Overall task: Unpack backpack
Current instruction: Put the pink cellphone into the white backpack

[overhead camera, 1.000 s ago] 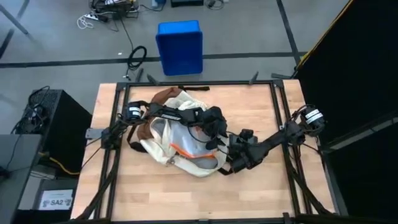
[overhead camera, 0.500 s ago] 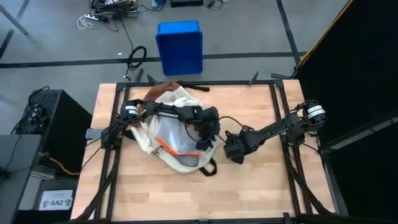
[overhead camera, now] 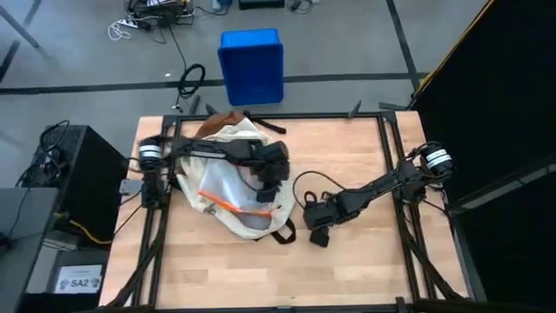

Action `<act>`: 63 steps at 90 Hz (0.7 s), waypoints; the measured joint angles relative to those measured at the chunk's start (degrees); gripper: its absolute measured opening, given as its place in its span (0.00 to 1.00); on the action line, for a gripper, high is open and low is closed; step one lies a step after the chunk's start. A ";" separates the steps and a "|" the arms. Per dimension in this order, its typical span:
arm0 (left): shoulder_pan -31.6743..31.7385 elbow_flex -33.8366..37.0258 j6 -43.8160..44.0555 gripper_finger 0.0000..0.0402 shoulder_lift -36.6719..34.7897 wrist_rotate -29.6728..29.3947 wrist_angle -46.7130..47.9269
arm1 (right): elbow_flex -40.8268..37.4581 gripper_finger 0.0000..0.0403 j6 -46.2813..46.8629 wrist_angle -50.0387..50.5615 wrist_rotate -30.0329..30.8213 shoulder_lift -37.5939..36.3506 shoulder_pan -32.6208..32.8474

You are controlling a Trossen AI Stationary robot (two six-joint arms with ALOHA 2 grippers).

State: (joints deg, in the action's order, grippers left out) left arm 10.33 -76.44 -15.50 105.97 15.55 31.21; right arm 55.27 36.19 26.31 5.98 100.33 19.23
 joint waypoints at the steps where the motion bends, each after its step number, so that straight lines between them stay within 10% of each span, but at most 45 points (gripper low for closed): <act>1: -0.05 0.75 0.33 0.19 -0.78 -0.31 -0.23 | 0.00 0.41 -0.04 -0.54 -0.01 0.05 0.10; 35: -7.96 27.22 13.26 0.14 -30.21 -11.95 -23.03 | -0.26 0.48 -8.30 -19.43 -2.37 0.20 3.13; 63: -26.93 30.48 6.97 0.11 -26.89 -25.15 -39.88 | 0.87 0.44 -5.80 -9.89 1.81 -8.12 4.39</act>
State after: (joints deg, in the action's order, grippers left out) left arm -16.60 -45.95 -8.53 79.08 -9.60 -8.67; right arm 56.14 30.39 16.42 7.79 92.21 23.62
